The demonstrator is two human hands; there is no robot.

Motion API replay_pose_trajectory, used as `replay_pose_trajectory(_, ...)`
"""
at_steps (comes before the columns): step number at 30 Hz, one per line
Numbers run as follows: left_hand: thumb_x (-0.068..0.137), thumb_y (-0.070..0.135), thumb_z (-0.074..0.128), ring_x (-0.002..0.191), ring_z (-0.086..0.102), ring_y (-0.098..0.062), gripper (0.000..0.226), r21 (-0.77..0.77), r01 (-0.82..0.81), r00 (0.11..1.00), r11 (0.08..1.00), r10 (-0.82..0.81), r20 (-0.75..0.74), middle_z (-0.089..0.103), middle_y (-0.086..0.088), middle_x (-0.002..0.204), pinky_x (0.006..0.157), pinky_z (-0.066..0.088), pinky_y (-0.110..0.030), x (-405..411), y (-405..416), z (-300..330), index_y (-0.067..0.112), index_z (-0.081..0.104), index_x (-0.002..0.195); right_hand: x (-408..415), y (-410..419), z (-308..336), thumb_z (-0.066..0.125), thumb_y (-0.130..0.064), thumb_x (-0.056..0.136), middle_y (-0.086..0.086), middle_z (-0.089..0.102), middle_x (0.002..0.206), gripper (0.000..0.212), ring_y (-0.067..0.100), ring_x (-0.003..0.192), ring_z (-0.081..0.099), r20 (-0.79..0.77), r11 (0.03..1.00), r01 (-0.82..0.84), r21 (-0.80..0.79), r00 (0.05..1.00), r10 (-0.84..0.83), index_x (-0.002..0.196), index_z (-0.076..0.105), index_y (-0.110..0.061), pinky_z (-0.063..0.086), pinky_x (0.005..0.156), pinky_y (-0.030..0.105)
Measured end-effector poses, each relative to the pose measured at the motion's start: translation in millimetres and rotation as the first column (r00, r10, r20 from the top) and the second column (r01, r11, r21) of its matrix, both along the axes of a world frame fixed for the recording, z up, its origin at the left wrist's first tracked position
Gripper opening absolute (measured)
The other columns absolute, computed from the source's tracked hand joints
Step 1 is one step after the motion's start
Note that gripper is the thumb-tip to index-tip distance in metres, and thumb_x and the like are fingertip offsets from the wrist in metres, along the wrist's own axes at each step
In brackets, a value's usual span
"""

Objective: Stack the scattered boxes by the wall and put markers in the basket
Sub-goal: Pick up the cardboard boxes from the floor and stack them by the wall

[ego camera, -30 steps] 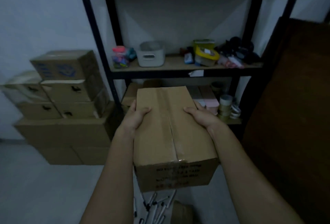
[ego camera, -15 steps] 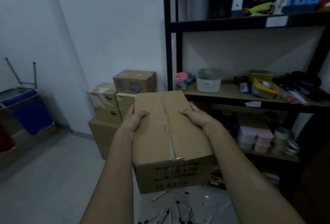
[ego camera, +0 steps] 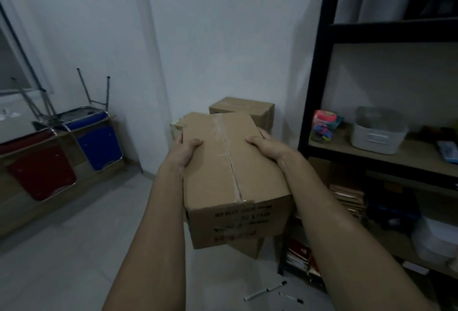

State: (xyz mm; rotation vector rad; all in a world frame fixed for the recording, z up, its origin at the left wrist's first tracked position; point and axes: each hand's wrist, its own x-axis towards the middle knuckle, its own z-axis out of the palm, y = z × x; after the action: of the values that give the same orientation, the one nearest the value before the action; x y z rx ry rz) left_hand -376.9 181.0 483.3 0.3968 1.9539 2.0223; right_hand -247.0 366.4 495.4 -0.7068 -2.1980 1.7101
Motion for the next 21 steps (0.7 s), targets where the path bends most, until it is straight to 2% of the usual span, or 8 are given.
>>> replay_pose_trajectory(4, 0.091, 0.013, 0.059, 0.073, 0.058, -0.013, 0.055, -0.04, -0.024, 1.0, 0.999, 0.023, -0.019, 0.06, -0.007, 0.116, 0.05, 0.044, -0.024, -75, -7, -4, 0.02, 0.042, 0.143, -76, -4, -1, 0.055, -0.028, 0.099, 0.001, 0.06, 0.117, 0.052, 0.004, 0.073, 0.054, 0.021, 1.0, -0.011, 0.01, 1.0, 0.011, 0.148, 0.038, -0.025, 0.043, 0.043, 0.012)
replay_pose_trajectory(6, 0.091, 0.016, 0.06, 0.074, 0.058, -0.013, 0.051, -0.057, -0.03, 0.999, 0.998, 0.03, -0.017, 0.06, -0.006, 0.113, 0.052, 0.042, -0.025, -121, -13, -5, 0.019, 0.044, 0.139, -122, -7, -1, 0.055, -0.029, 0.099, -0.005, 0.061, 0.1, 0.052, 0.005, 0.073, 0.055, 0.025, 1.0, -0.018, 0.008, 1.0, 0.018, 0.147, 0.038, -0.025, 0.043, 0.041, 0.013)
replay_pose_trajectory(8, 0.091, 0.018, 0.06, 0.074, 0.058, -0.013, 0.048, -0.068, -0.02, 1.0, 0.997, 0.019, -0.015, 0.061, -0.004, 0.108, 0.052, 0.041, -0.025, -163, -16, -7, 0.02, 0.045, 0.136, -162, -11, -3, 0.056, -0.031, 0.098, -0.011, 0.056, 0.089, 0.055, 0.006, 0.073, 0.056, 0.035, 1.0, -0.013, 0.006, 0.999, 0.013, 0.149, 0.035, -0.026, 0.044, 0.046, 0.018)
replay_pose_trajectory(9, 0.091, 0.019, 0.06, 0.074, 0.058, -0.013, 0.048, -0.073, -0.015, 1.0, 0.997, 0.015, -0.007, 0.061, -0.001, 0.104, 0.052, 0.041, -0.024, -186, -19, -8, 0.021, 0.045, 0.136, -184, -13, -5, 0.056, -0.033, 0.098, -0.01, 0.058, 0.092, 0.056, 0.007, 0.074, 0.057, 0.046, 1.0, -0.009, 0.002, 0.999, 0.009, 0.149, 0.035, -0.028, 0.044, 0.05, 0.019)
replay_pose_trajectory(11, 0.091, 0.02, 0.06, 0.074, 0.059, -0.013, 0.048, -0.09, 0.001, 1.0, 0.996, 0.0, 0.014, 0.06, 0.005, 0.095, 0.05, 0.042, -0.024, -232, -24, -10, 0.022, 0.044, 0.136, -233, -17, -11, 0.058, -0.035, 0.097, -0.001, 0.063, 0.111, 0.058, 0.01, 0.079, 0.059, 0.064, 1.0, 0.004, -0.019, 0.998, -0.003, 0.149, 0.035, -0.03, 0.045, 0.057, 0.022)
replay_pose_trajectory(13, 0.091, 0.019, 0.06, 0.074, 0.058, -0.014, 0.047, -0.106, 0.016, 1.0, 0.994, -0.013, 0.028, 0.059, 0.003, 0.094, 0.047, 0.044, -0.024, -273, -28, -12, 0.021, 0.044, 0.136, -273, -21, -16, 0.059, -0.04, 0.095, 0.001, 0.06, 0.123, 0.063, 0.015, 0.089, 0.061, 0.091, 0.999, 0.023, -0.037, 0.996, -0.019, 0.151, 0.032, -0.033, 0.046, 0.064, 0.026)
replay_pose_trajectory(18, 0.092, 0.021, 0.06, 0.074, 0.058, -0.015, 0.052, -0.123, 0.016, 0.999, 0.992, -0.009, 0.054, 0.06, -0.004, 0.105, 0.052, 0.041, -0.026, -357, -34, -21, 0.022, 0.041, 0.14, -362, -23, -27, 0.059, -0.047, 0.092, 0.002, 0.055, 0.136, 0.072, 0.018, 0.099, 0.061, 0.135, 0.999, 0.025, -0.025, 0.991, -0.022, 0.154, 0.025, -0.036, 0.051, 0.076, 0.03)
replay_pose_trajectory(21, 0.093, 0.021, 0.06, 0.076, 0.058, -0.017, 0.051, -0.113, 0.02, 0.996, 0.993, -0.01, 0.088, 0.06, -0.007, 0.109, 0.054, 0.041, -0.027, -403, -28, -28, 0.022, 0.041, 0.14, -411, -18, -33, 0.056, -0.052, 0.092, -0.003, 0.059, 0.126, 0.071, 0.016, 0.094, 0.062, 0.177, 1.0, 0.003, 0.011, 0.984, -0.005, 0.154, 0.025, -0.036, 0.049, 0.069, 0.028)
